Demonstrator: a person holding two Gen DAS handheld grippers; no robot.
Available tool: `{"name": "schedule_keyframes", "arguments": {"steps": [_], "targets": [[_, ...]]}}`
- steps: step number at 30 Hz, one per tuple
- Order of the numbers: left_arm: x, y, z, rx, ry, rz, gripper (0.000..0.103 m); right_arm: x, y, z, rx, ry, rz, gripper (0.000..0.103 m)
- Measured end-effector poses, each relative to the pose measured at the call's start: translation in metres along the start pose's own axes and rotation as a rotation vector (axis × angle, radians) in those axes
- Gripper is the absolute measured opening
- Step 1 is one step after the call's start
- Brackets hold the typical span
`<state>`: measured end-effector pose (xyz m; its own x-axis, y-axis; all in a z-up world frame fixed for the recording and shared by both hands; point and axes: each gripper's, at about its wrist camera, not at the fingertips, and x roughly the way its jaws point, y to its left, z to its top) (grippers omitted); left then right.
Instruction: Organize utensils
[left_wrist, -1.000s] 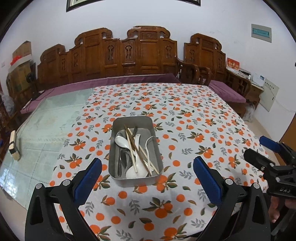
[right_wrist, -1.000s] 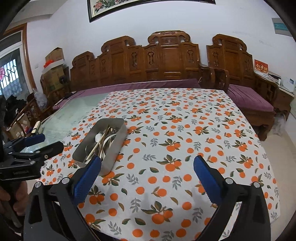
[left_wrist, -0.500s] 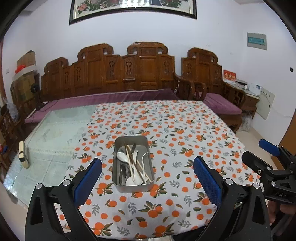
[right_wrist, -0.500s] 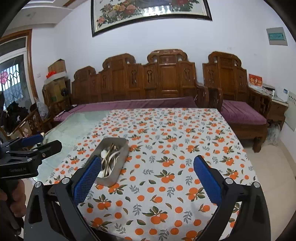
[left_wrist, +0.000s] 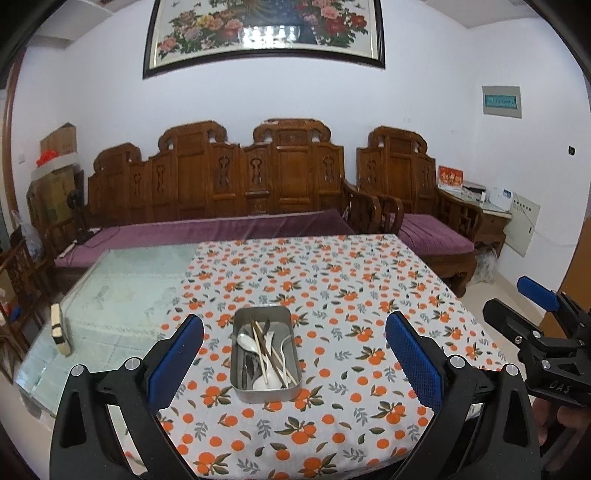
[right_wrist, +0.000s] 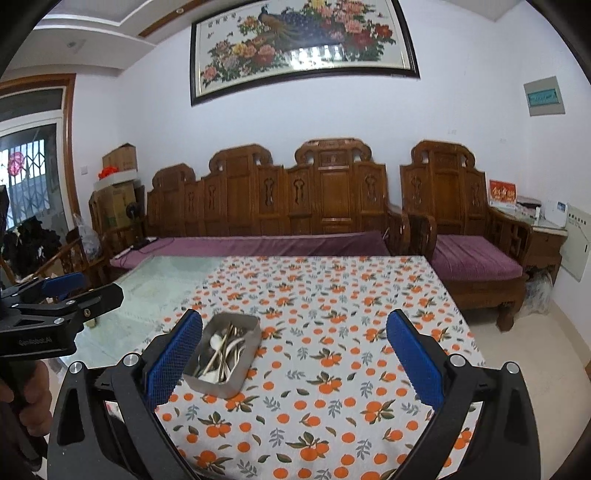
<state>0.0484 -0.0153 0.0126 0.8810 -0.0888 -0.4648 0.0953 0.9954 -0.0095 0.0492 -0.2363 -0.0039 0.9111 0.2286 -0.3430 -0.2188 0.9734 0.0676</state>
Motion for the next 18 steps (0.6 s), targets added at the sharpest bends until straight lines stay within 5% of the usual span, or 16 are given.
{"name": "schedule_keyframes", "arguments": {"steps": [9, 18], "targets": [[-0.032, -0.001, 0.01, 0.009, -0.088, 0.033, 0.095, -0.025, 0.005, 0.017, -0.02, -0.068, -0.009, 0.1], [-0.036, 0.0, 0.01, -0.002, -0.096, 0.03, 0.095, -0.027, 0.006, 0.018, -0.014, -0.07, -0.011, 0.1]]}}
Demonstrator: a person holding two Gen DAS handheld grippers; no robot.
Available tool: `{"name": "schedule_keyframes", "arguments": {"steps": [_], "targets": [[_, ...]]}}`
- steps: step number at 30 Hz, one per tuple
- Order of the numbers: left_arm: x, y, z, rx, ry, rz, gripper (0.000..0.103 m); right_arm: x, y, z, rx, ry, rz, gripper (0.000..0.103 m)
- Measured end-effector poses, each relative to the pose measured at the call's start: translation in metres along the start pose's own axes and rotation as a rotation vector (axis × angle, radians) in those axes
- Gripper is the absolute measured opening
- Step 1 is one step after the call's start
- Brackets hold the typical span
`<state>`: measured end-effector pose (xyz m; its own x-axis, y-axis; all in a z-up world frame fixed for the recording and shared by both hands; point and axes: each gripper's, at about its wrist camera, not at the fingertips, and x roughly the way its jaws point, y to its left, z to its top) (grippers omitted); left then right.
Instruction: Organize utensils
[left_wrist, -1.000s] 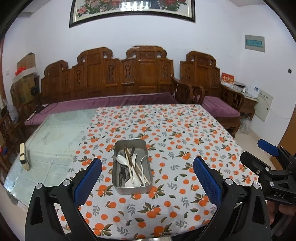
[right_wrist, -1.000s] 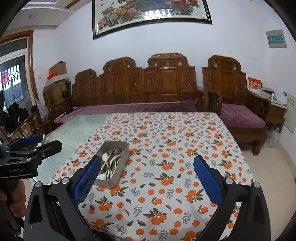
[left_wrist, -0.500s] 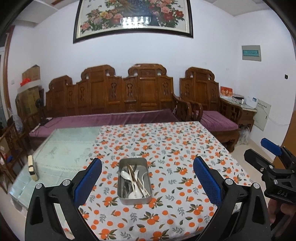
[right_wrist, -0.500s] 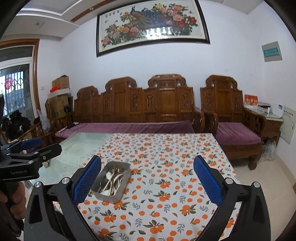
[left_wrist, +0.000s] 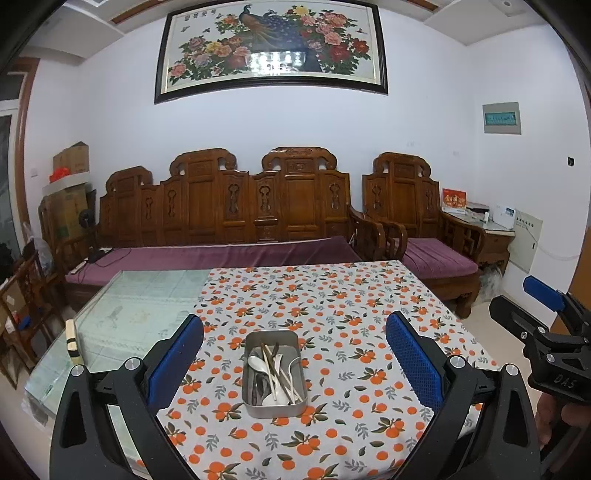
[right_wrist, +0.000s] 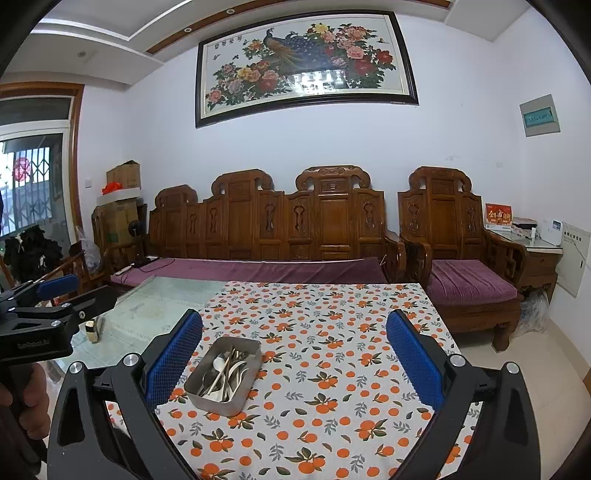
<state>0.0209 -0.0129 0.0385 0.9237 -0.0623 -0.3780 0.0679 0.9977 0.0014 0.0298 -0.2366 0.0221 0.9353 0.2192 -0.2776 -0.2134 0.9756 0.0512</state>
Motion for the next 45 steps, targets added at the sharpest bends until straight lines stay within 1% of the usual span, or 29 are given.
{"name": "schedule_keyframes", "arguments": {"steps": [45], "targets": [[0.0023, -0.003, -0.0063, -0.003, 0.006, 0.004, 0.095, 0.0029, -0.0003, -0.0033, 0.001, 0.004, -0.004, 0.1]]}}
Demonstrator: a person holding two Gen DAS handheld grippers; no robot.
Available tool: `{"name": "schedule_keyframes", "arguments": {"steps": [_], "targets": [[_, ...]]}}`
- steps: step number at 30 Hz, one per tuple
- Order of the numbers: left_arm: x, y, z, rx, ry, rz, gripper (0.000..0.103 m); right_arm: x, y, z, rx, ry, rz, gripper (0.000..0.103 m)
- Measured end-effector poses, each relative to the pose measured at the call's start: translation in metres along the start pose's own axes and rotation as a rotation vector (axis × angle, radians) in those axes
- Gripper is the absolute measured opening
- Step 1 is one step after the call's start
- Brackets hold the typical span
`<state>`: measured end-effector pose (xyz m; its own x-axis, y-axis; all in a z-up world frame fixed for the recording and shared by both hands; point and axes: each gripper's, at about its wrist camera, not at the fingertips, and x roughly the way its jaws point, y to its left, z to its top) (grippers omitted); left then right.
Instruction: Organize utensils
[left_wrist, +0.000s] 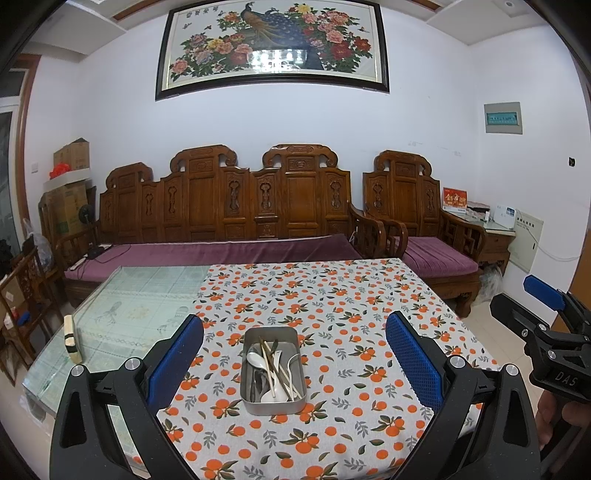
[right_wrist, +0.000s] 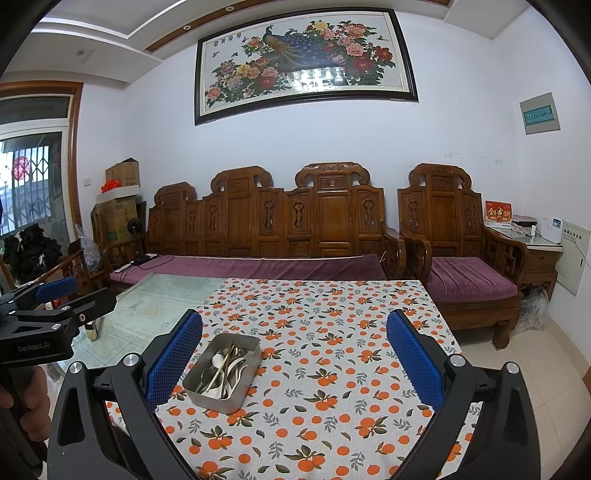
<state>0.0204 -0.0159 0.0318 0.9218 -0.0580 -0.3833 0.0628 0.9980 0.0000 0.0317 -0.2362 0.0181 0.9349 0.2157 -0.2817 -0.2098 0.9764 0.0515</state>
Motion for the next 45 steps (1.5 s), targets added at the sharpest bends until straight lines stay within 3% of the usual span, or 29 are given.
{"name": "schedule_keyframes", "arguments": {"steps": [45], "targets": [[0.0005, 0.0011, -0.0007, -0.005, 0.001, 0.0, 0.095, 0.0023, 0.0014, -0.0034, -0.002, 0.0, 0.0, 0.1]]}}
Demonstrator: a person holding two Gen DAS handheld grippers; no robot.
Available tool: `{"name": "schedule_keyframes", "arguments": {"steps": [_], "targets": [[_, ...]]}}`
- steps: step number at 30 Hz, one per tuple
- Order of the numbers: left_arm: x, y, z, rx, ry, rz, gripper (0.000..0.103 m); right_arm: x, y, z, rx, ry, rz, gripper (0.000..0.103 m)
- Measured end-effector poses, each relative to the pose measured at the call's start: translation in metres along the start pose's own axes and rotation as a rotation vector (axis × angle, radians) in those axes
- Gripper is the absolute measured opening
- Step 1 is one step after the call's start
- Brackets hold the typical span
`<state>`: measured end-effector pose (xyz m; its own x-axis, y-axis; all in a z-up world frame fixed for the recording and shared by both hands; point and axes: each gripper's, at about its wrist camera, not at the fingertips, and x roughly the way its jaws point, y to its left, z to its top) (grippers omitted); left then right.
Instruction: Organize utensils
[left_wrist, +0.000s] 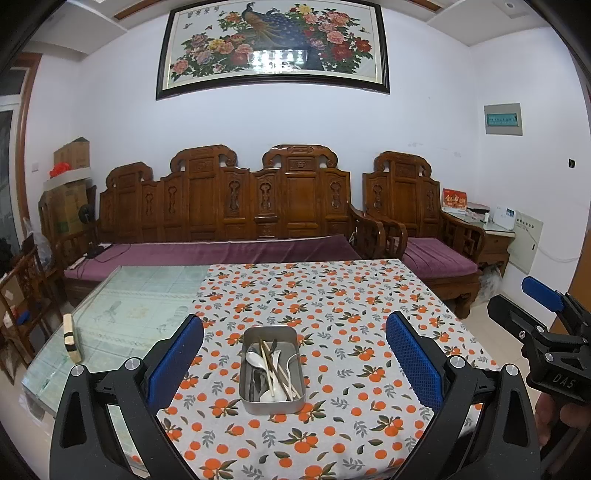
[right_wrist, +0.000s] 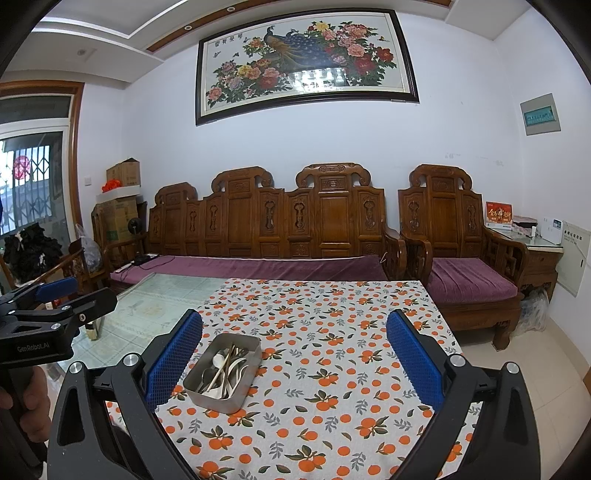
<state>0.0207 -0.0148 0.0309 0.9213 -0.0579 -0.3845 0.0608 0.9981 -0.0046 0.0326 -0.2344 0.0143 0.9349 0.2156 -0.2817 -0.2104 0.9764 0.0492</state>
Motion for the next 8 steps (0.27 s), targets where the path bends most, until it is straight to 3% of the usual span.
{"name": "schedule_keyframes", "arguments": {"steps": [8], "targets": [[-0.0005, -0.0017, -0.0015, 0.0, -0.001, -0.001, 0.095, 0.0, -0.0001, -0.0001, 0.0, 0.001, 0.0, 0.1]]}}
